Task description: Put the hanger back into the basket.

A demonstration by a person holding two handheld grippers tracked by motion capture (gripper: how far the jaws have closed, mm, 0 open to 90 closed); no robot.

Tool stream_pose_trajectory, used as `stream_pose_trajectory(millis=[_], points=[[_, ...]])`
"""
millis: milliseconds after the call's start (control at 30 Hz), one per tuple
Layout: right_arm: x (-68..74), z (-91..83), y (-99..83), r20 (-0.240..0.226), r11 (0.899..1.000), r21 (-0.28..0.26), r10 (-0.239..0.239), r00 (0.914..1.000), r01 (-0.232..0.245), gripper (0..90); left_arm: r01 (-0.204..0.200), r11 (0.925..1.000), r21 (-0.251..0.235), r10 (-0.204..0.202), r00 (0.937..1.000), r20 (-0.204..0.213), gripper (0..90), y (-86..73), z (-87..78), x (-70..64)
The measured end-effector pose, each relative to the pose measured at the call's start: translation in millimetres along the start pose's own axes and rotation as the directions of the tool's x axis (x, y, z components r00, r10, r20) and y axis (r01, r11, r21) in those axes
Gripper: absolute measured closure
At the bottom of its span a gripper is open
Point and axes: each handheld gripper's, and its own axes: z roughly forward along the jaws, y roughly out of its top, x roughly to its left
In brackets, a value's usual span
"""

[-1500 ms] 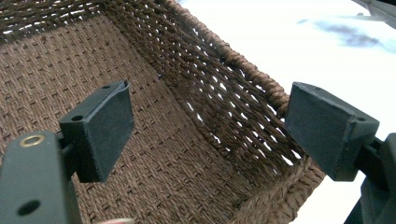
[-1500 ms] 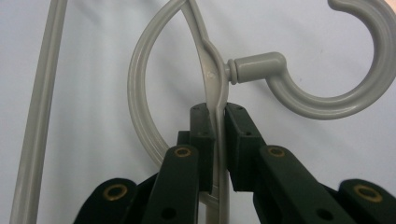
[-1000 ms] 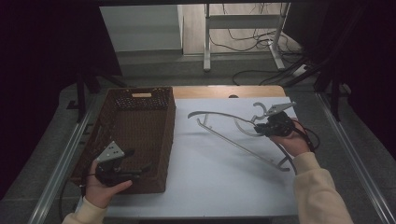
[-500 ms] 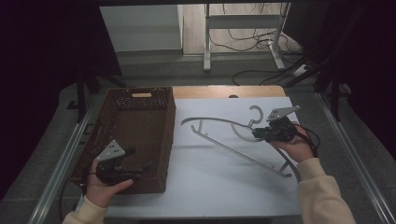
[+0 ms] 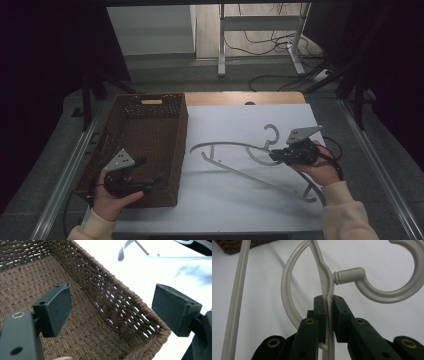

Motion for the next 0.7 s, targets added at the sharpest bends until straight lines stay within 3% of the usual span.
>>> stream_pose_trajectory(millis=[367,467,567,700], points=[[8.4,-3.4,-3.1,-0.021,1.0,0.0,-0.02,0.9996,0.02,82.0,-0.031,0.9995,0.002,0.031,0.9991,0.029,17.6,18.0,6.6,-9.1],[8.8,-2.6,-2.9,-0.027,1.0,0.0,-0.03,0.9992,0.03,82.0,-0.039,0.9992,0.001,0.039,0.9973,0.062,17.8,26.7,10.0,-9.4],[9.0,-2.3,-2.8,-0.029,0.999,0.001,-0.034,0.999,0.034,82.1,-0.057,0.9983,0.014,0.055,0.9902,0.129,18.7,37.5,15.1,-8.9],[9.5,-2.4,-2.6,-0.037,0.999,-0.002,-0.038,0.9986,0.038,82.1,-0.117,0.9917,0.052,0.105,0.9736,0.203,19.1,55.8,26.2,-11.9]])
